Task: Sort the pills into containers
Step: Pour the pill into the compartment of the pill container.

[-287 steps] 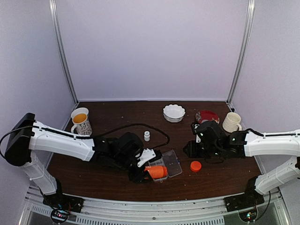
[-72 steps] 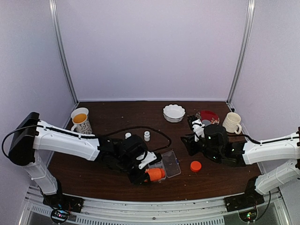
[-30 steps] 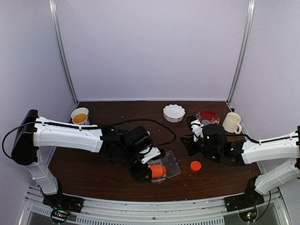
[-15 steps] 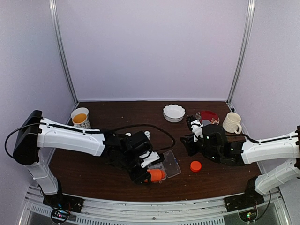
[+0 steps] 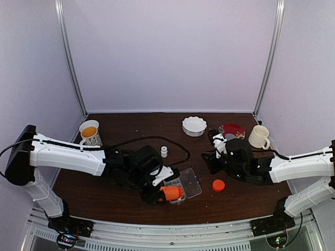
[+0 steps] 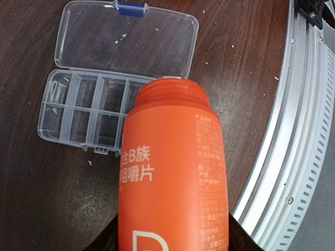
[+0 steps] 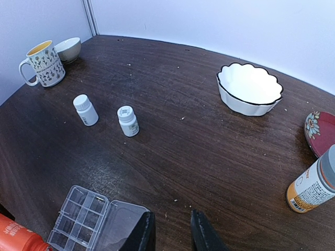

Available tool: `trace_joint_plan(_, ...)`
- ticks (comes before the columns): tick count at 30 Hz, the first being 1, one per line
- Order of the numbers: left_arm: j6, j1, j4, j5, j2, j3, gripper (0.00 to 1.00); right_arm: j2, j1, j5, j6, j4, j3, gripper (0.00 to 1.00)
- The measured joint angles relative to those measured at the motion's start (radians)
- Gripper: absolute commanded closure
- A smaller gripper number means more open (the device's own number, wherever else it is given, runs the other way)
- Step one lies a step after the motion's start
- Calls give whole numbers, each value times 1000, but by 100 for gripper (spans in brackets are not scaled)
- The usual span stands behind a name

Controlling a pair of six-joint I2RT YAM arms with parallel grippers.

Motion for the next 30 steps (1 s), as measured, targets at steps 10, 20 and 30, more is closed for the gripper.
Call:
trace_joint_plan(10,-10,0,-5,0,-13,0,100,0,0,0,0,-2,3,76)
trace_joint_plan(20,-41,-2,-32,-14,-13,-17,100,5,0,0,0,-3,5,76)
trace_joint_plan(30,-54,-6,-45,-8,-23,-17,100,10,0,0,0,-3,5,76)
